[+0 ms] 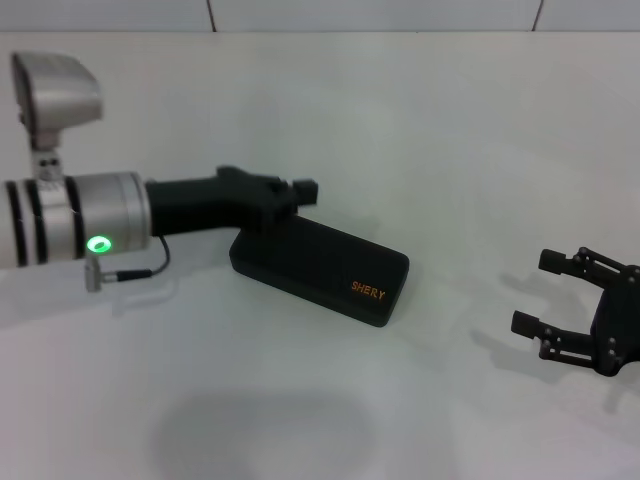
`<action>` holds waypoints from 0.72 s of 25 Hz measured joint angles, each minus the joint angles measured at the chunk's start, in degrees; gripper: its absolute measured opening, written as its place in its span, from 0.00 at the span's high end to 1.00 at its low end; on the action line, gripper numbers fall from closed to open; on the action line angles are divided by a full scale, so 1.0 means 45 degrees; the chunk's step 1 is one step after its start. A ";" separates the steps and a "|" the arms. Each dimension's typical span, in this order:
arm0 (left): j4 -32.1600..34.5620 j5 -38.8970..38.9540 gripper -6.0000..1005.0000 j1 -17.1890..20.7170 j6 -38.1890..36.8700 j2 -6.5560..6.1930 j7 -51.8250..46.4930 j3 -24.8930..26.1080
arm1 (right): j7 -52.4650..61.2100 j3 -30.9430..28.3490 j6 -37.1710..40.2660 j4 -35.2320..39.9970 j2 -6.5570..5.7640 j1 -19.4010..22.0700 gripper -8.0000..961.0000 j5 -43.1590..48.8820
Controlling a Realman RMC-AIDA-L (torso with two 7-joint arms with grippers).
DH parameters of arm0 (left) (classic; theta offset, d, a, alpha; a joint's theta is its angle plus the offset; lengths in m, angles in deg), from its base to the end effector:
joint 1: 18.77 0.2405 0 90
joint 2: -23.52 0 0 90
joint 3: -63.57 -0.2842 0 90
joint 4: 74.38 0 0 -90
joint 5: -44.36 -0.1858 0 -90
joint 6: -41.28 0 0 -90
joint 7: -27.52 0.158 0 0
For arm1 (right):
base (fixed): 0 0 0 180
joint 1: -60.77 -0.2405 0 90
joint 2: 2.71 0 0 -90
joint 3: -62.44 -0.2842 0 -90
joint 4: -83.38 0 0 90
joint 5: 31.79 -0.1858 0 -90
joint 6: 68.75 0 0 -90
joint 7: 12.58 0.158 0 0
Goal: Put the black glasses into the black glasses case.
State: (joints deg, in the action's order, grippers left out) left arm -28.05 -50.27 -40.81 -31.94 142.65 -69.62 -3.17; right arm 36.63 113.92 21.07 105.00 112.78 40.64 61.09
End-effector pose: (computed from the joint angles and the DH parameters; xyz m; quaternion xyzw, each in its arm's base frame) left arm -0.2553 0.3252 -0.0461 -0.9021 -0.3232 -0.2483 0.1419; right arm 0.3053 0.2676 -0.0346 -0.9234 0.1318 0.3042 0.1934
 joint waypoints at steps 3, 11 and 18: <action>-0.0061 0.0074 0.93 0.0017 -0.0962 -0.0021 0.0848 0.0999 | 0.0000 0.0003 0.0318 0.0092 -0.0001 -0.0060 0.12 -0.0002; -0.0152 -0.0355 0.93 0.0827 -0.4142 -0.0208 0.5032 0.2197 | -0.0108 0.0218 0.1389 0.0151 -0.0048 -0.0362 0.12 0.0109; -0.0029 -0.0974 0.92 0.2353 -0.4680 -0.0138 0.6294 0.2265 | -0.1034 0.0660 0.1712 -0.0250 0.0037 -0.0191 0.12 0.0120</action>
State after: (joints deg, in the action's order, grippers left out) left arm -28.18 -54.65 -30.22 -53.00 142.03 -41.30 7.02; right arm 31.98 116.89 28.77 103.88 112.94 39.78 61.63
